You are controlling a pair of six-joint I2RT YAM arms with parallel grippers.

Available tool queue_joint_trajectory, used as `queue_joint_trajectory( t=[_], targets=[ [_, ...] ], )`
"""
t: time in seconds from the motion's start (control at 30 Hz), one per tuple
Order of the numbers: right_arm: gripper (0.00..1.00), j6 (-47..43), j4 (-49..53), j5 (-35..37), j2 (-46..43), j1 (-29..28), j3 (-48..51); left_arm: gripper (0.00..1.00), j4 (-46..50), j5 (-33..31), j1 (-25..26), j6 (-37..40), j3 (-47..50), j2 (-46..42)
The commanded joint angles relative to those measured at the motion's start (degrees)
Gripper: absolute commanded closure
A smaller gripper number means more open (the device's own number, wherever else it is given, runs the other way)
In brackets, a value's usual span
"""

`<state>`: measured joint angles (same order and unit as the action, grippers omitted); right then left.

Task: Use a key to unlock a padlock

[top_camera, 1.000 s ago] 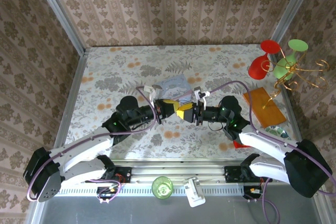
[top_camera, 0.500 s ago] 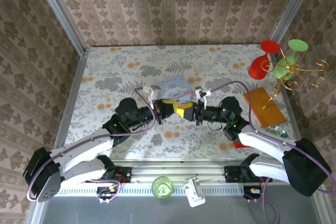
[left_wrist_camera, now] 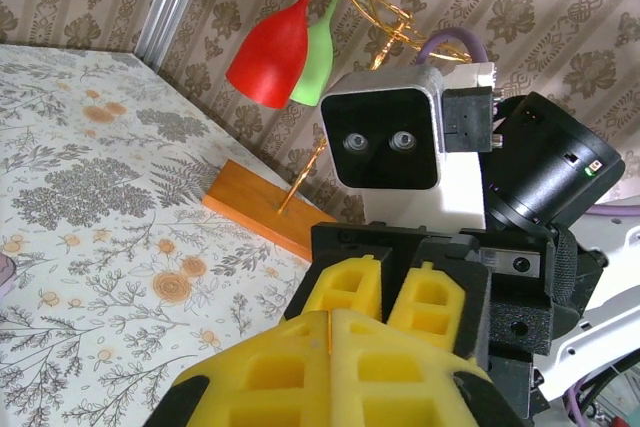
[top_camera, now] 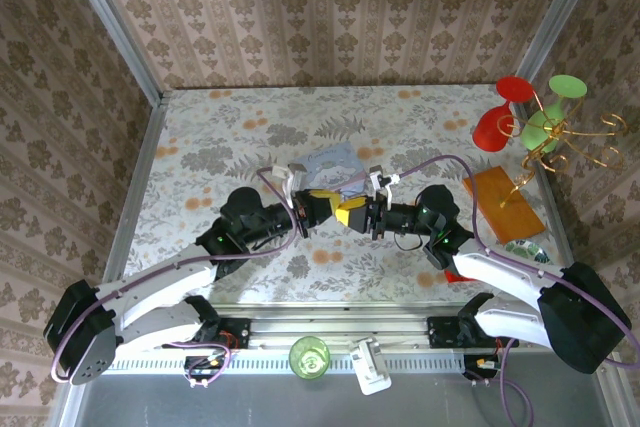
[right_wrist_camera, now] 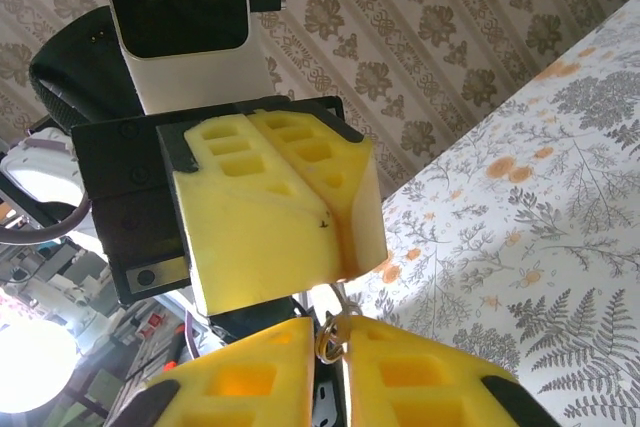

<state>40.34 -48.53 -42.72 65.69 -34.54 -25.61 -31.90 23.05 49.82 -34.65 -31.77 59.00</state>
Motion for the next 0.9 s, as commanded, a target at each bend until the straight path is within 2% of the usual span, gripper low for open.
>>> queue_joint_trajectory(
  t=[0.0,0.1,0.27,0.3,0.33,0.47,0.67,0.77,0.87],
  targets=[
    [0.91,-0.89,-2.84,-1.44,-1.14,-0.79,0.08,1.0,-0.38,-1.51,0.24,1.52,0.13,0.76],
    [0.99,-0.69,-3.33,-1.67,-0.83,-0.81,0.01,1.0,0.33,-1.67,0.27,1.99,0.17,0.85],
    [1.0,-2.88,0.9,-0.46,-2.69,-0.79,0.9,1.0,1.17,-3.55,0.17,2.29,0.79,-0.28],
    [1.0,-3.3,2.24,-0.21,-3.12,-0.79,0.99,0.92,1.73,-3.75,0.05,2.57,0.74,-0.46],
    [1.0,-4.02,4.1,-0.1,-3.7,-0.79,0.86,0.78,2.58,-3.95,0.1,3.03,0.66,-0.68],
    [1.0,-8.17,14.46,-0.02,-5.8,-0.83,-0.83,0.59,4.82,-4.74,-0.23,4.18,0.48,-1.9],
    [1.0,-9.91,19.34,-0.7,-6.28,-0.83,-1.38,0.55,6.95,-3.59,-1.65,5.03,-0.78,-3.78],
    [1.0,-9.28,18.81,-1.0,-6.18,-0.85,-1.32,0.56,10.75,0.2,-2.19,6.06,-2.53,-3.47],
    [1.0,-9.1,18.68,-1.26,-5.85,-0.79,-1.59,0.61,15.69,4.6,-2.2,7.81,-4.21,-3.04]
  ],
)
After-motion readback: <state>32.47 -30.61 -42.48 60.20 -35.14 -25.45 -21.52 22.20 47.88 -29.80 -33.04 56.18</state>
